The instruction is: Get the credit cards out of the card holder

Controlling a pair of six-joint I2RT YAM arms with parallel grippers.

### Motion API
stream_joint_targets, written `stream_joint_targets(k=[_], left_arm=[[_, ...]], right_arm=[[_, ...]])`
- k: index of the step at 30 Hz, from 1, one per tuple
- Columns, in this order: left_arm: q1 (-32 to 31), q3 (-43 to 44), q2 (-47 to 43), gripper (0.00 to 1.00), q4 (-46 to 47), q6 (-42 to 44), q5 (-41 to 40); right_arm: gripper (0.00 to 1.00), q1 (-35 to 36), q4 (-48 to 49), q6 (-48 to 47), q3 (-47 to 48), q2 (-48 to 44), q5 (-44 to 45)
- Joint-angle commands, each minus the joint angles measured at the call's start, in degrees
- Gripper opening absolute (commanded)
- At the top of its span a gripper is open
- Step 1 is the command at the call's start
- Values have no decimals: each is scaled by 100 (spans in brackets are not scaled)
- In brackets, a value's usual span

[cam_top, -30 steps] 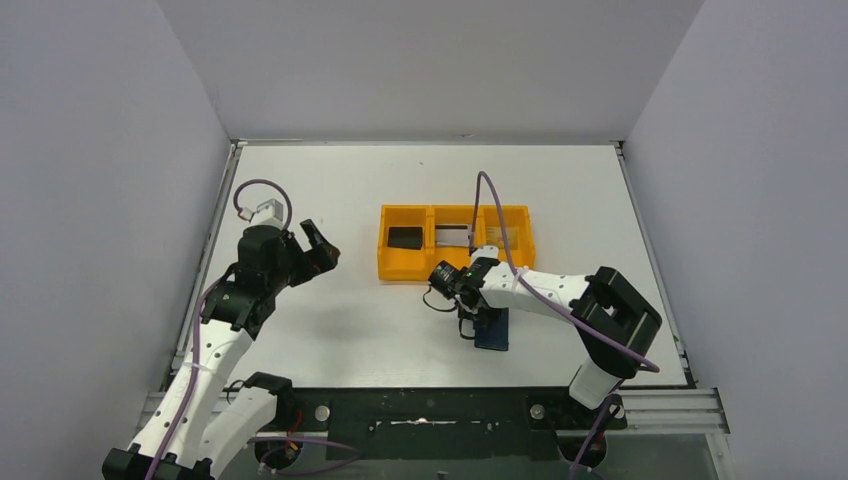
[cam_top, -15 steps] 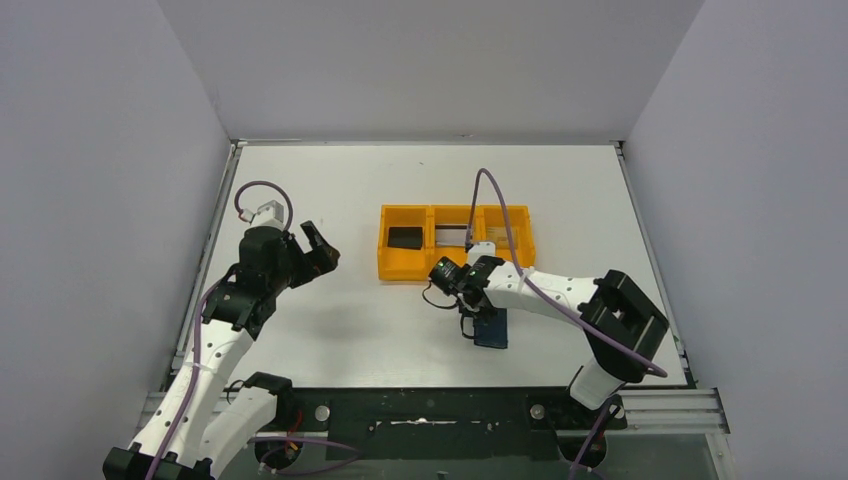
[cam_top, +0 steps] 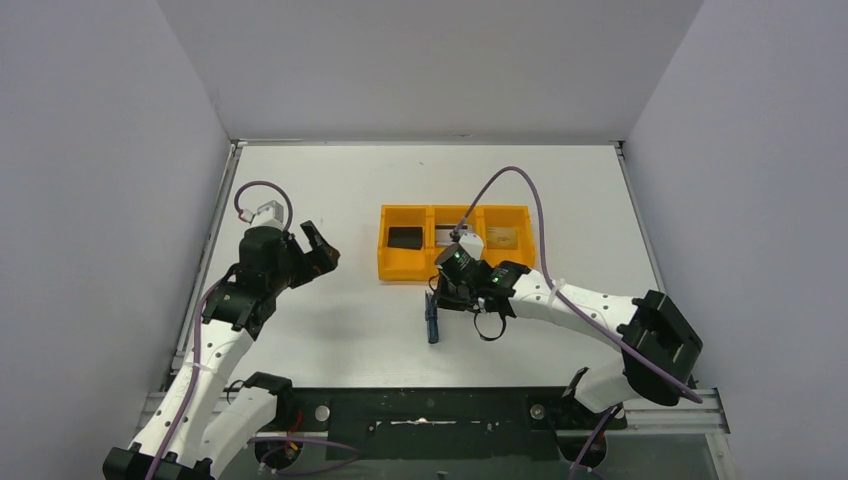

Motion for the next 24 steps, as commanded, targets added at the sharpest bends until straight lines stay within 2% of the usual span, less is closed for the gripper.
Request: stream_joint_targets(k=[1, 7, 10, 13, 21, 24], left_arm=[[27, 21, -49, 97, 200, -40, 12], [31, 10, -89, 97, 200, -57, 51], [32, -14, -97, 97, 209, -75, 68], [31, -39, -89, 97, 239, -99, 118], [29, -318, -294, 97, 505, -425, 448], [33, -504, -586, 97, 614, -480, 556]], right_arm=[[1, -55, 1478, 218, -514, -324, -921], [6, -506, 2429, 630, -1537, -370, -1579], [9, -550, 2423, 614, -1748, -459, -1503], [17, -565, 2095, 474, -1692, -569, -1266], [43, -436, 478, -37, -992, -807, 66], [69, -409, 8, 65, -847, -908, 432]])
